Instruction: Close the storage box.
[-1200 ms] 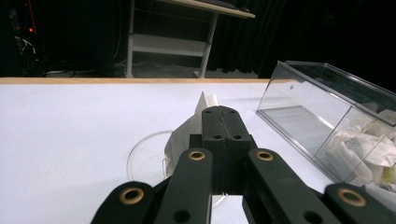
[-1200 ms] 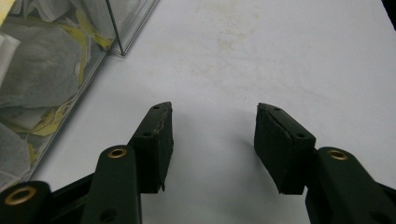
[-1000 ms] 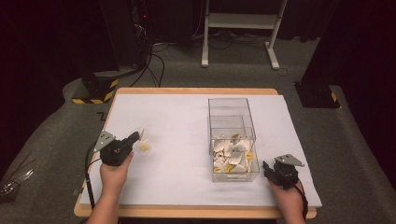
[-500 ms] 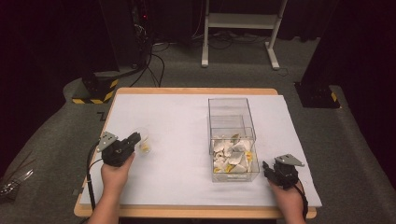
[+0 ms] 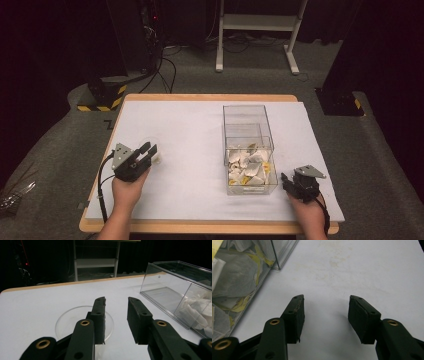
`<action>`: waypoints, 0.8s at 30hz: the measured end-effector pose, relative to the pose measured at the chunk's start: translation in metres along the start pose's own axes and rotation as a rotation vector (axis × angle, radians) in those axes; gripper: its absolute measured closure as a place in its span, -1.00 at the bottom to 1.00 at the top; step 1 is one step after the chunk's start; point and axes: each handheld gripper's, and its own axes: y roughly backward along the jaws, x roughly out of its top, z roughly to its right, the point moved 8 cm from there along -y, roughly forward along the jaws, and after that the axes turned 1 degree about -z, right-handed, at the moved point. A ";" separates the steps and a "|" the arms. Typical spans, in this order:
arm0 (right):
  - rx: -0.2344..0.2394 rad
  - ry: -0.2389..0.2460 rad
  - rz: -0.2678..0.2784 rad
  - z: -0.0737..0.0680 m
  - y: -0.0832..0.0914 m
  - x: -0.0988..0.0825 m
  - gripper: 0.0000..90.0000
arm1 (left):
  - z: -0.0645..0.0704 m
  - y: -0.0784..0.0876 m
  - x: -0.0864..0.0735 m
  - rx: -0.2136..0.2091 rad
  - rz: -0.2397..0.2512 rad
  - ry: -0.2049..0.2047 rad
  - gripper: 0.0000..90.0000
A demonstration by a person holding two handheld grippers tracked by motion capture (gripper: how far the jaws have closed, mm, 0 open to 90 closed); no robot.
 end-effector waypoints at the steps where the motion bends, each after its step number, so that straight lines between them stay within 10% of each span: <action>1: 0.001 0.000 0.000 0.000 0.000 0.000 0.05 | 0.002 0.000 0.000 -0.005 -0.002 -0.002 0.51; 24: 0.012 -0.005 0.006 -0.001 0.001 0.000 0.04 | 0.037 0.001 -0.043 -0.087 -0.175 -0.059 0.49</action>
